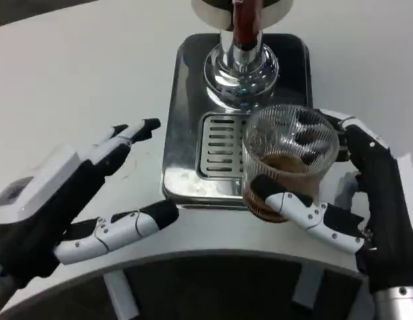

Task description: Grasp the cup under the faucet to collect the drink, then remove the cup.

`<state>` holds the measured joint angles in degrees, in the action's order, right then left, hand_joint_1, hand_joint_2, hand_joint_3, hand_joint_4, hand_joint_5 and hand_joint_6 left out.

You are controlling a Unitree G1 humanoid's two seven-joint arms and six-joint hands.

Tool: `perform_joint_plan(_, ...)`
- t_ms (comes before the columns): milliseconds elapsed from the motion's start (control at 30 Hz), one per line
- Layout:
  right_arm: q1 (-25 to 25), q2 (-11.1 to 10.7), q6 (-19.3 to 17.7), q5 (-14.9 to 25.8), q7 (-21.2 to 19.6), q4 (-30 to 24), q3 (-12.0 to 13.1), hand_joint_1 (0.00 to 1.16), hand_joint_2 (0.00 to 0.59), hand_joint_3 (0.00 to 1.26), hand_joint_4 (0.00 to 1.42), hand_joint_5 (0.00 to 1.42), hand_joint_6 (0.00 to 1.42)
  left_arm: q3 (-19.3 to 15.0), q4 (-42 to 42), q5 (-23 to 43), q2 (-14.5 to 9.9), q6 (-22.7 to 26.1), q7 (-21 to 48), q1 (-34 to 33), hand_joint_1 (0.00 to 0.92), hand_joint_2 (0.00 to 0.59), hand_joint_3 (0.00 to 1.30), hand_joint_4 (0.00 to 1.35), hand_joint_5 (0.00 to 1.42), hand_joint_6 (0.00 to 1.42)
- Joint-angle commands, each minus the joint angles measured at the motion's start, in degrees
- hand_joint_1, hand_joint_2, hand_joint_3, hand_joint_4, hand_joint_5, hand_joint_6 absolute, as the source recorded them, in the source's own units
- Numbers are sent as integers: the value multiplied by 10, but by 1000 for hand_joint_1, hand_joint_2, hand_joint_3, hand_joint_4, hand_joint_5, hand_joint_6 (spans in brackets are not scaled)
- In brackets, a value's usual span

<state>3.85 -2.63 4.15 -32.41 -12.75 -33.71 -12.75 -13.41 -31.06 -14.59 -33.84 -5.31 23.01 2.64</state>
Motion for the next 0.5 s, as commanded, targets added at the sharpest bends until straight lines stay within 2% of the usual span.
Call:
perform_joint_plan(33,12,1,-36,-9,2,-28,-16,834,227,809,940,1171,1345,8,-29,-30,-14,27,18,21,0,114,45,0,0,119)
perform_joint_plan(300,14,1,-49,-27,5,-39,-35,840,218,818,953,1185,1346,3,-75,-49,-18,52,34,50,0,113,9,0,0,105)
perform_joint_plan(500,10,6,-45,-28,9,-44,-44,839,222,819,953,1185,1345,-7,-100,-45,-17,58,40,68,0,113,1,0,0,98)
